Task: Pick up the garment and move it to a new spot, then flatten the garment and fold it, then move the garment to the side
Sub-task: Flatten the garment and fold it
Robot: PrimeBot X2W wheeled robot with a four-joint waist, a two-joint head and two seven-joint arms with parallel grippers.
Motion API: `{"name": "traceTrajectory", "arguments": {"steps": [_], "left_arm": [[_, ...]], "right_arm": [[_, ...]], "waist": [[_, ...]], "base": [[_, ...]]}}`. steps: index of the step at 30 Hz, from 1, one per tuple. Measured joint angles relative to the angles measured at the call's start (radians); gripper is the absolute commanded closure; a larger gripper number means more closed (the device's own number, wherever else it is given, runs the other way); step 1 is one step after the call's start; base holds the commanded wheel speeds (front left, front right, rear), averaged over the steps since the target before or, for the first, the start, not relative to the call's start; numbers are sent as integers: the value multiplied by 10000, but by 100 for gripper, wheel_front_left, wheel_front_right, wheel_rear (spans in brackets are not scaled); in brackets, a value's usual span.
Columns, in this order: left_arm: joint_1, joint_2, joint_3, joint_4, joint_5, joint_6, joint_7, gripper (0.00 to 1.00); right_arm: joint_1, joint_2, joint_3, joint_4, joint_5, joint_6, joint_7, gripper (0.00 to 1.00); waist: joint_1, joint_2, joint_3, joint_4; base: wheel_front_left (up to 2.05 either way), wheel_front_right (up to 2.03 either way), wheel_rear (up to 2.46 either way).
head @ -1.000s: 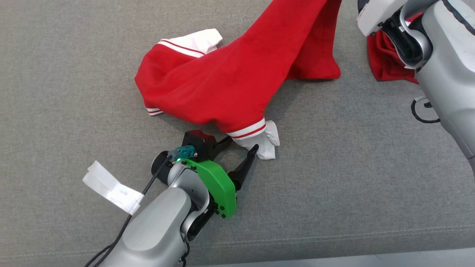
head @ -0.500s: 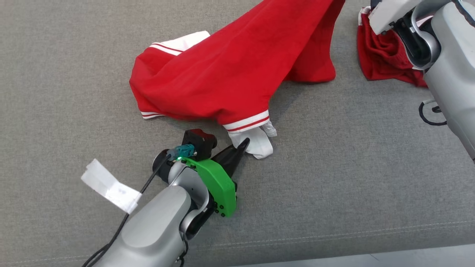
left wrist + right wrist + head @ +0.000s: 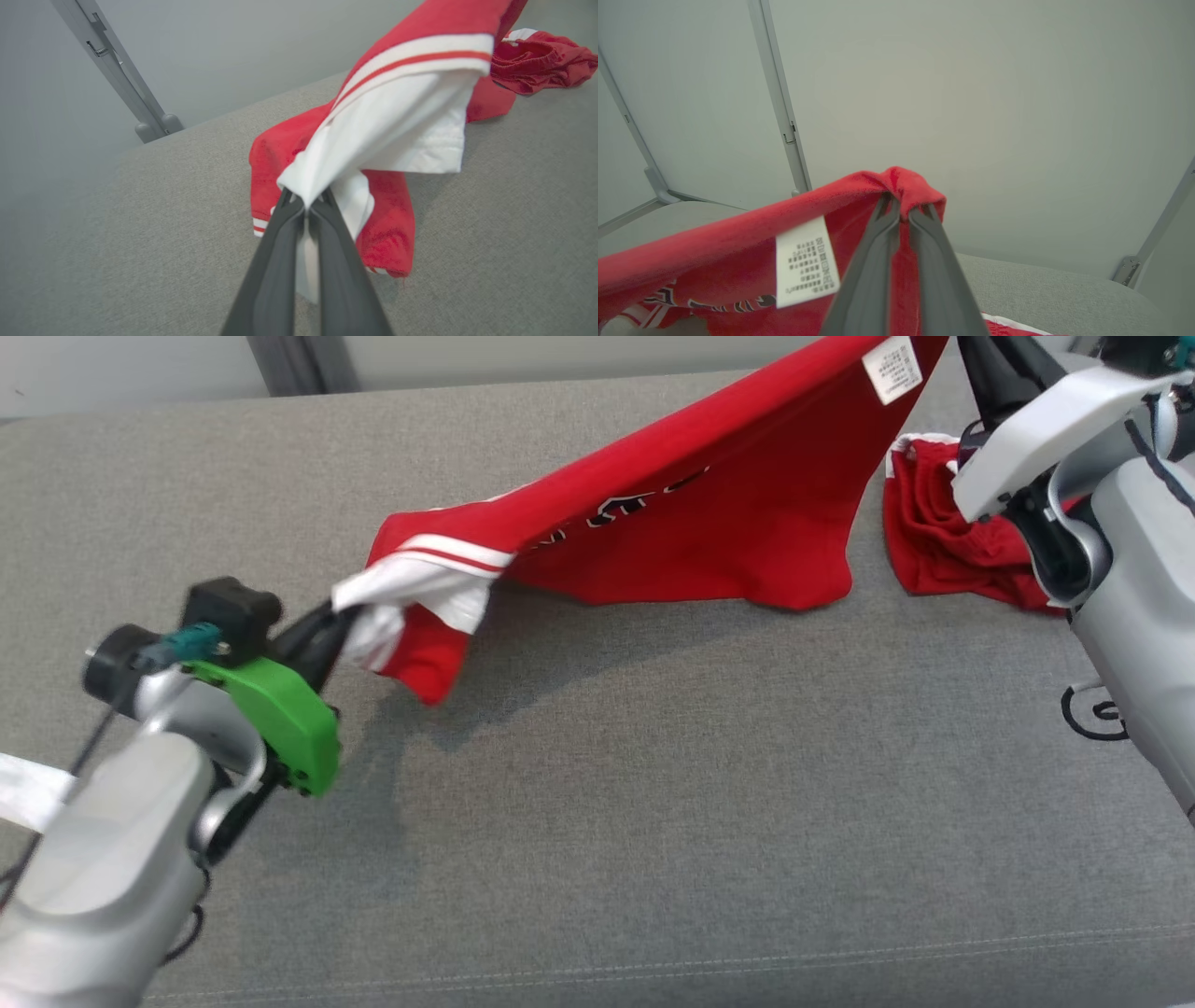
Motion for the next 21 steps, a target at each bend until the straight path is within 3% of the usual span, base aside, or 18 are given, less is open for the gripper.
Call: {"name": "traceTrajectory", "arguments": {"steps": [3, 10, 21], "left_arm": [[-270, 614, 512, -144, -119, 0, 2, 100], [-687, 1202, 466, -815, -217, -19, 443, 100], [-1409, 2284, 1524, -2226, -6, 50, 155, 100]], "right_arm": [[426, 121, -10, -46, 151, 12, -2, 100], [939, 368, 203, -522, 196, 10, -2, 100], [949, -102, -493, -3058, 4, 10, -75, 100]], "waist": [[0, 0, -330, 29], [0, 0, -887, 32], [0, 0, -1214, -312]], "base": [[0, 0, 0], [0, 0, 0], [0, 0, 0]]}}
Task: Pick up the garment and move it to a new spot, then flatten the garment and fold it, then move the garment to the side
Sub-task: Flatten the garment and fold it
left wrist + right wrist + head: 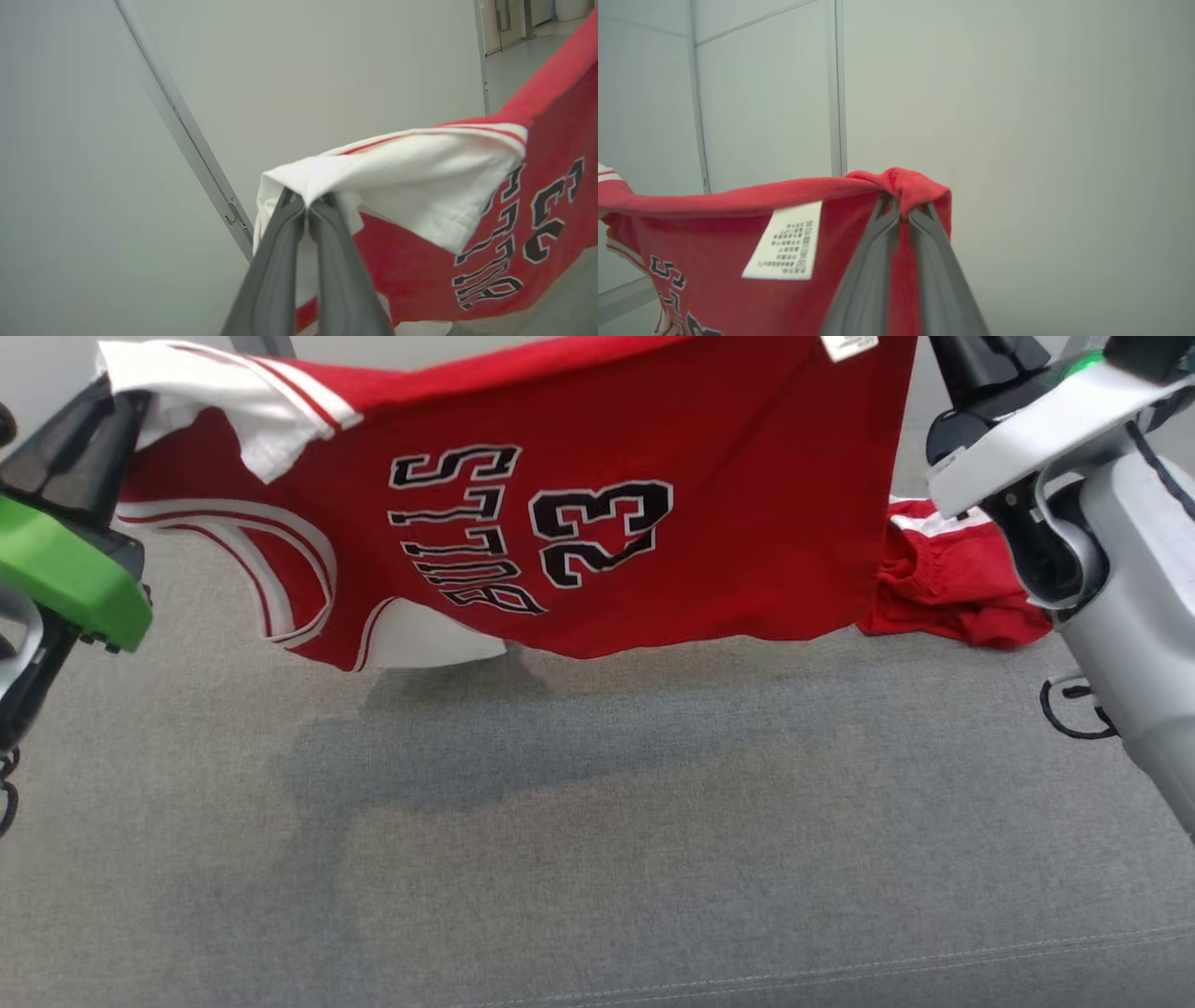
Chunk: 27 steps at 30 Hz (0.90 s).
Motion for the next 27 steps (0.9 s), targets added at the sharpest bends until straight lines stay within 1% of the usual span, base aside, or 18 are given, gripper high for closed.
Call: {"name": "traceTrajectory", "arguments": {"steps": [2, 4, 7, 10, 14, 19, 23, 27], "left_arm": [[-104, 105, 174, -234, 65, 109, -165, 100], [-221, 119, 263, -499, -23, 115, -71, 100], [-98, 96, -59, -690, -374, 88, 520, 100], [640, 84, -395, -721, -1312, 54, 1281, 100], [1884, 111, -1034, -713, -2176, 44, 2431, 100], [2855, 261, -1603, -846, -3430, 40, 3774, 100], [3110, 313, -1783, -941, -4144, 40, 4477, 100], [2977, 345, -1674, -681, -4698, 15, 5118, 100]], "right_arm": [[-31, -148, -253, -380, -19, 0, 0, 100], [-32, -322, -443, -685, -2, 0, 0, 100], [158, -708, -529, -951, 194, 0, -2, 100], [1029, -780, -414, -1051, 656, 0, 50, 100], [2392, -811, 155, -1154, 1116, 0, 780, 100], [3462, -834, 1373, -1900, 1829, 0, 1952, 100], [3813, -894, 2052, -2445, 2458, 0, 2711, 100], [3573, -903, 2336, -2700, 2913, 0, 3329, 100]], "waist": [[0, 0, -73, -49], [0, 0, -147, -82], [0, 0, -204, -78], [0, 0, -177, -53], [0, 0, -64, -72], [0, 0, 177, -151], [0, 0, 452, -239], [0, 0, 798, -349]], "base": [[0, 0, 0], [0, 0, 0], [0, 0, 0], [0, 0, 0], [0, 0, 0], [0, 0, 0], [0, 0, 0], [0, 0, 0]]}}
